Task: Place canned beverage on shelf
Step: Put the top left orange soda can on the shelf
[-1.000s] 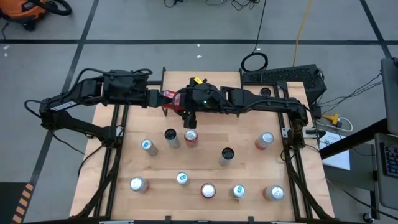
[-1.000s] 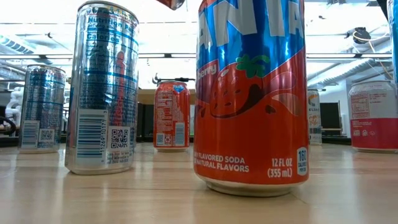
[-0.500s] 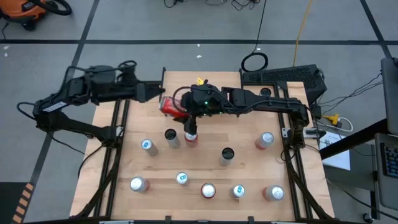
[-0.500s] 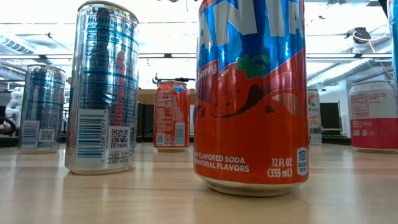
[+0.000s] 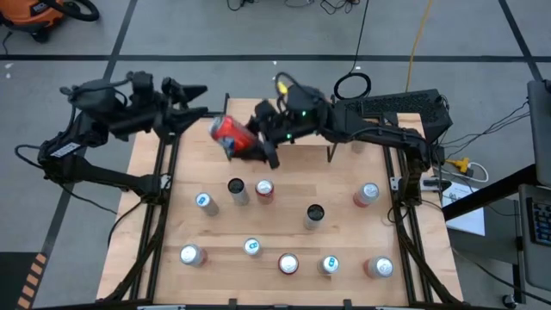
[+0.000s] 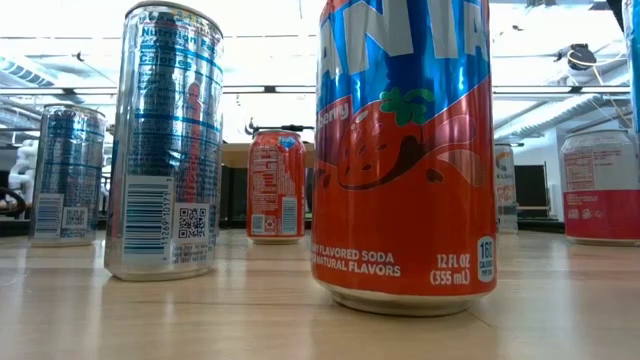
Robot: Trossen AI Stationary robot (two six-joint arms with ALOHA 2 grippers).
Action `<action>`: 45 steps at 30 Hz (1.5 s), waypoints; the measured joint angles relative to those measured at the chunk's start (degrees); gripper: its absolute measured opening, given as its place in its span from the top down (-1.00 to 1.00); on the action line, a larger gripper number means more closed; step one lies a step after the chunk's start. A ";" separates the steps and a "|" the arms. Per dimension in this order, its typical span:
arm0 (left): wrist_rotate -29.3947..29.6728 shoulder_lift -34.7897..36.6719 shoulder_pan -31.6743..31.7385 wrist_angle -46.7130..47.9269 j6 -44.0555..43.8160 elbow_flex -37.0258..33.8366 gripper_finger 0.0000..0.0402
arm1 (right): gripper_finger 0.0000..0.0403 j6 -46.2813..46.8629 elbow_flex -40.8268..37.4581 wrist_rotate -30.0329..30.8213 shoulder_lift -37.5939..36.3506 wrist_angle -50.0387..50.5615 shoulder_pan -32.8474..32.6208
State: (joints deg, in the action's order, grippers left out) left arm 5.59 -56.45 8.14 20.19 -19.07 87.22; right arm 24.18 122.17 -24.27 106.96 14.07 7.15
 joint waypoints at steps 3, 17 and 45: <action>-0.05 -0.19 0.00 -1.87 0.21 0.00 -0.88 | -0.36 3.46 0.00 0.12 0.23 -3.84 1.15; -4.94 -0.52 -0.04 -2.36 0.07 -0.02 -0.88 | -0.36 7.46 -0.02 -4.83 0.30 -10.14 1.78; -7.37 -0.04 -0.04 -3.18 2.91 -0.11 -0.88 | -0.36 10.33 -0.02 -13.38 0.20 -16.59 4.02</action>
State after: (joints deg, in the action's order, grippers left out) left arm -1.78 -56.49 8.10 17.02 -16.16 87.11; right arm 34.50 122.15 -37.65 107.16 -2.52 11.17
